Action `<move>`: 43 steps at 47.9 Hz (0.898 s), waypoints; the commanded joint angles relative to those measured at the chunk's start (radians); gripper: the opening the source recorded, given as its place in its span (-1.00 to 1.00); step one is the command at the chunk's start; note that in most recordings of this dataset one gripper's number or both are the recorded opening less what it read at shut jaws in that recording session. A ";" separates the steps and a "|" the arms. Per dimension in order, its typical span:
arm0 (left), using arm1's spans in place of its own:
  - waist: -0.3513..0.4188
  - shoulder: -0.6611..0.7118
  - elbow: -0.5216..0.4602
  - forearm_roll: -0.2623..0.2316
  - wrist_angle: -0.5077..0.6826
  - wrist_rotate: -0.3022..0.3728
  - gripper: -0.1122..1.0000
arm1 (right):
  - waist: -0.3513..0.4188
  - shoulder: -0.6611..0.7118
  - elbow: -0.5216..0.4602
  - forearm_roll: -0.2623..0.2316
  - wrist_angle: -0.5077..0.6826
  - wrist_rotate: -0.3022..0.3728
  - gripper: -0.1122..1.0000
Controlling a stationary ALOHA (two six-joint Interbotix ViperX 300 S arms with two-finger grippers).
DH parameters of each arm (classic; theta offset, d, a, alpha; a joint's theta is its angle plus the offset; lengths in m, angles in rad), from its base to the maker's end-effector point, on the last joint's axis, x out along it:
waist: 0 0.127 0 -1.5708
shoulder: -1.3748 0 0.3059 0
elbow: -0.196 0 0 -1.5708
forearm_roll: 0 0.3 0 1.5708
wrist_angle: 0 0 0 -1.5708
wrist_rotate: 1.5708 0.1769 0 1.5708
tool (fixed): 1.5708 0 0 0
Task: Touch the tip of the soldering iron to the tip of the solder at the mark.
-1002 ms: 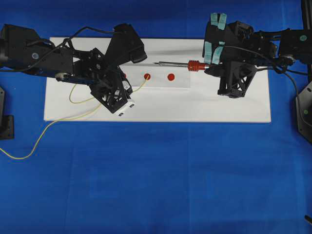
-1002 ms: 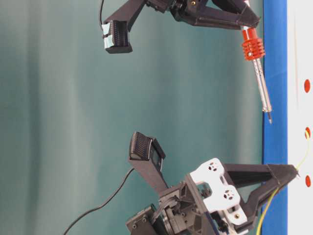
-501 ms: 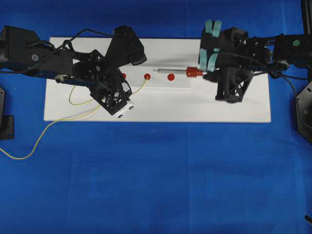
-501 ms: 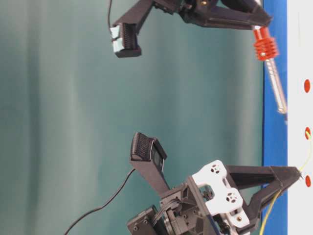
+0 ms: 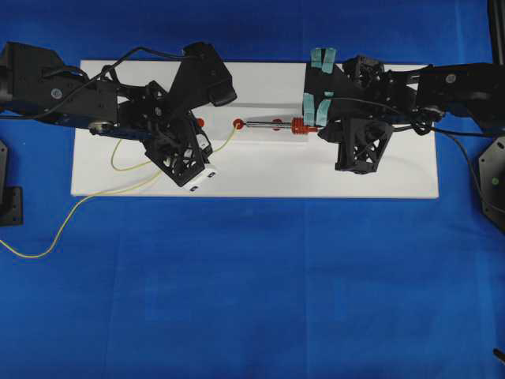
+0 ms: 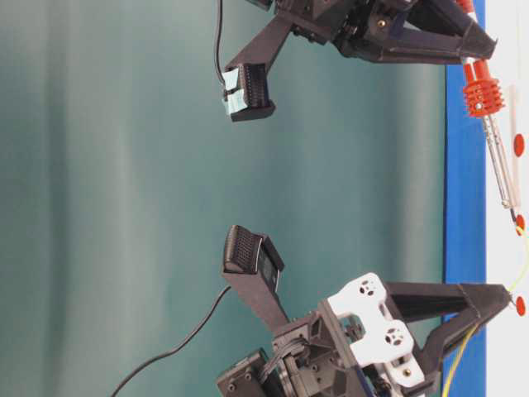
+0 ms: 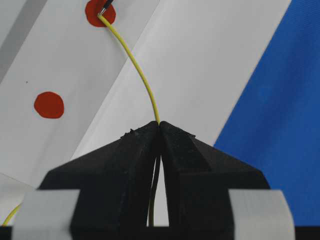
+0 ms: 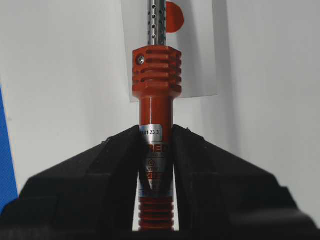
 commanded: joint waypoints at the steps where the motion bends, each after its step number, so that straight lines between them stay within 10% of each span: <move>1: 0.000 -0.021 -0.008 0.003 -0.003 -0.002 -0.74 | 0.002 -0.009 -0.025 0.003 -0.006 -0.002 -0.68; 43: -0.006 -0.023 -0.006 0.003 0.014 -0.002 -0.74 | -0.003 -0.009 -0.025 0.002 -0.008 -0.002 -0.68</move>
